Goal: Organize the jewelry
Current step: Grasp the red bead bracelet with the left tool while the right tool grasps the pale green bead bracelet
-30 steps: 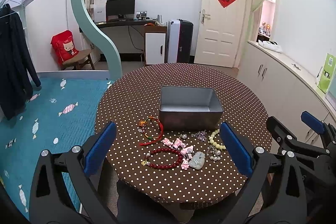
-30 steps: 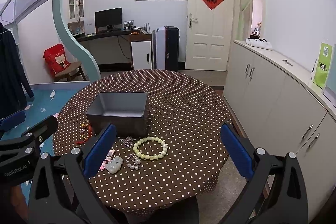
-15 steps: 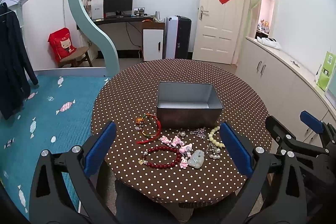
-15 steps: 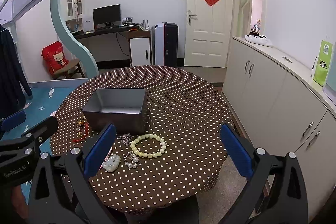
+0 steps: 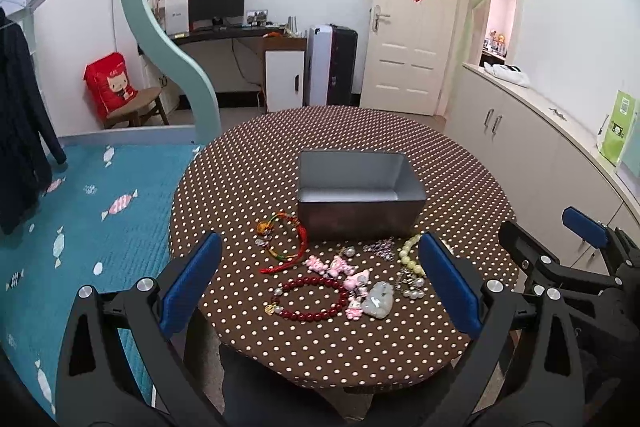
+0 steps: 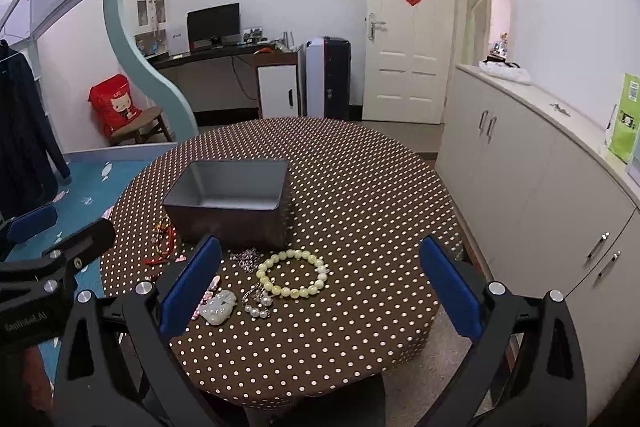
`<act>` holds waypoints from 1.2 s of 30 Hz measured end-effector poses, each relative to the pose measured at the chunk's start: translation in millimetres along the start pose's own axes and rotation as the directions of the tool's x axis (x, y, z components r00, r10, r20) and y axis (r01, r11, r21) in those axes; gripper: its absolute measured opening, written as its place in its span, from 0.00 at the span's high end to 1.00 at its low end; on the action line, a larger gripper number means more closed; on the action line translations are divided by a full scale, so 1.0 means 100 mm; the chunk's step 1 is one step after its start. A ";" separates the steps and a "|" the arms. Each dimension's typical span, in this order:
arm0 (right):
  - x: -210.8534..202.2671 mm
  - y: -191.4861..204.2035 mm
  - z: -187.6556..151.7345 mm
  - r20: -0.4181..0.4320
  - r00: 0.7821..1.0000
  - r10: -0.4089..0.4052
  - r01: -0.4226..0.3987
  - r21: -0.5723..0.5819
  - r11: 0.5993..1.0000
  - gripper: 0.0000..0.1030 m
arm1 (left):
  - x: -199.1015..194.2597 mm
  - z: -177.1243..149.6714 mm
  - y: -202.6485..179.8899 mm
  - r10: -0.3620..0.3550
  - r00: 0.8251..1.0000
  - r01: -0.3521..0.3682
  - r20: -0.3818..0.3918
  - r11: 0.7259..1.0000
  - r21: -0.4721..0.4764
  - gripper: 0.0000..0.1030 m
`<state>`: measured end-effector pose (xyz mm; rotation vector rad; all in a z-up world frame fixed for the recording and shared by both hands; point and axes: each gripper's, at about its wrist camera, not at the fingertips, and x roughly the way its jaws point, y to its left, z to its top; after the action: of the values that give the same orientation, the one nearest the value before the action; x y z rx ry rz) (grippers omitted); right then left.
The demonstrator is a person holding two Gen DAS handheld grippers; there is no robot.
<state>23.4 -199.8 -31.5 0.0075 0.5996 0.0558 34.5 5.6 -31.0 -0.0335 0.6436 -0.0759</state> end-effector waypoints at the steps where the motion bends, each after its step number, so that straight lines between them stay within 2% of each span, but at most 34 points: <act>1: 0.04 0.00 -0.01 -0.010 1.000 0.012 -0.012 0.004 1.000 0.07 | 0.03 -0.01 0.02 -0.002 1.000 0.002 -0.009 1.000 0.000 0.05; 3: 0.13 0.00 -0.04 -0.033 0.998 0.057 -0.057 0.016 0.998 0.07 | 0.10 -0.04 0.08 0.002 1.000 -0.002 -0.028 1.000 0.001 0.05; 5: 0.21 0.00 -0.08 -0.047 0.993 0.106 -0.104 0.035 0.994 0.07 | 0.17 -0.08 0.13 0.052 0.998 -0.051 -0.026 0.999 0.008 0.05; 8: 0.29 0.00 -0.12 -0.024 0.990 0.140 -0.139 0.046 0.989 0.07 | 0.30 -0.14 0.21 0.093 0.995 -0.092 -0.042 0.996 0.009 0.06; 14: 0.43 0.03 -0.18 -0.004 0.999 0.046 -0.046 -0.035 0.998 0.07 | 0.64 -0.24 0.44 0.160 0.979 -0.165 -0.128 0.986 -0.034 0.05; 19: 0.58 0.01 -0.25 0.008 1.000 -0.027 0.028 -0.075 0.997 0.07 | 0.85 -0.30 0.66 0.080 0.983 -0.100 -0.163 0.988 -0.114 0.05; 21: 0.65 -0.04 -0.27 -0.005 1.000 -0.028 0.028 -0.065 0.997 0.07 | 0.90 -0.32 0.71 0.065 0.983 -0.089 -0.171 0.986 -0.140 0.05; 24: 0.74 -0.09 -0.29 -0.021 1.000 -0.013 0.012 -0.059 0.998 0.07 | 0.96 -0.36 0.68 0.114 0.980 -0.128 -0.165 0.989 -0.071 0.05; 28: 0.81 -0.08 -0.36 -0.027 0.999 -0.040 0.037 -0.125 0.991 0.10 | 1.02 -0.40 0.66 0.063 0.976 -0.075 -0.209 0.996 -0.050 0.06; 29: 0.83 -0.09 -0.36 -0.032 0.999 -0.036 0.032 -0.133 0.991 0.18 | 1.04 -0.41 0.65 0.058 0.975 -0.069 -0.215 0.997 -0.043 0.07; 32: 0.91 -0.12 -0.40 -0.067 0.998 -0.008 0.000 -0.125 0.992 0.29 | 1.13 -0.47 0.64 0.055 0.964 -0.065 -0.261 0.997 -0.028 0.33; 34: 0.95 -0.13 -0.42 -0.083 0.997 -0.010 -0.001 -0.130 0.991 0.33 | 1.18 -0.51 0.63 0.064 0.956 -0.072 -0.286 0.997 -0.017 0.34; 36: 0.98 -0.11 -0.45 -0.091 0.996 -0.014 0.001 -0.145 0.989 0.40 | 1.21 -0.56 0.60 0.080 0.951 -0.080 -0.297 0.997 0.015 0.40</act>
<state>79.6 -206.1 -124.3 -0.1387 0.6862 0.0928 101.2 55.4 -151.4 0.0073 0.9462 -0.0028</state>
